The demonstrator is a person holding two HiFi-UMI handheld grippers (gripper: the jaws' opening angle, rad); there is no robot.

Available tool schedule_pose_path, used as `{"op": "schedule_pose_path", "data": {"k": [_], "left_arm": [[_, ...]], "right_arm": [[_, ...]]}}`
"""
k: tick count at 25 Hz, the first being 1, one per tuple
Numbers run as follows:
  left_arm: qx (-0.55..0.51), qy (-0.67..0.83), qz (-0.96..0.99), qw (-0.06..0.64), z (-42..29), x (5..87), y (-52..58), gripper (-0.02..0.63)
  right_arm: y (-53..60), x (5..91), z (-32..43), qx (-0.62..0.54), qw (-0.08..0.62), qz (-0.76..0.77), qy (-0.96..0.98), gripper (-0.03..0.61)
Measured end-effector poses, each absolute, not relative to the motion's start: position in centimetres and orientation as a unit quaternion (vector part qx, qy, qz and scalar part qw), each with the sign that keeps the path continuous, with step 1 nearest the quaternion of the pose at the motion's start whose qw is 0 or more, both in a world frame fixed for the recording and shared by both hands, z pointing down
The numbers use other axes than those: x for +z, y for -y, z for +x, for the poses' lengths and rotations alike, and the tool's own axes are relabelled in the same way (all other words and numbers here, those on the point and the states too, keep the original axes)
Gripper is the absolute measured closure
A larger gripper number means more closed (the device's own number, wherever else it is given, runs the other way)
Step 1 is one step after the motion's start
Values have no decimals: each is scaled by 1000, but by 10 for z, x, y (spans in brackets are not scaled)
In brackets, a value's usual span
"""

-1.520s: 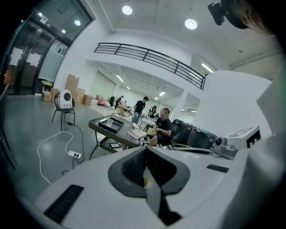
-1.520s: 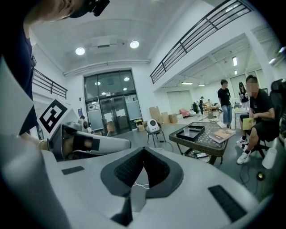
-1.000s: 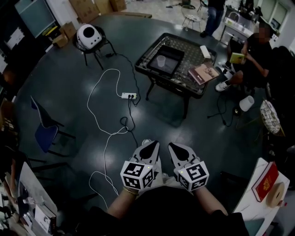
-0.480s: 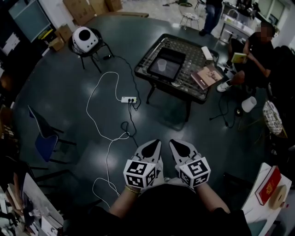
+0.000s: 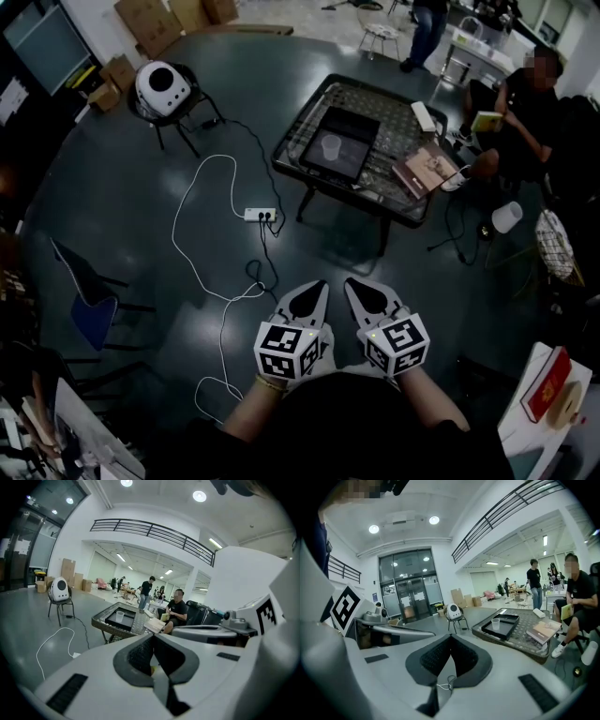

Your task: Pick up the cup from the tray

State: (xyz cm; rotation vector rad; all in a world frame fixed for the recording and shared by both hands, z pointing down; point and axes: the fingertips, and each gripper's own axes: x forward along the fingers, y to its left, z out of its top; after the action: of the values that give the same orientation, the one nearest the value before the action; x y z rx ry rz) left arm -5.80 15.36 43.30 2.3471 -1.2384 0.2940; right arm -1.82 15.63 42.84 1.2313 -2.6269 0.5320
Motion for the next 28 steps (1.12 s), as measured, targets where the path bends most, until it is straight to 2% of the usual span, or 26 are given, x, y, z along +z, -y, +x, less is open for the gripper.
{"op": "schedule_pose_path", "data": {"k": [28], "left_arm": [[138, 404, 878, 216, -114, 435, 2, 603]], "right_arm": [[-6, 428, -88, 183, 92, 445, 872, 568]]}}
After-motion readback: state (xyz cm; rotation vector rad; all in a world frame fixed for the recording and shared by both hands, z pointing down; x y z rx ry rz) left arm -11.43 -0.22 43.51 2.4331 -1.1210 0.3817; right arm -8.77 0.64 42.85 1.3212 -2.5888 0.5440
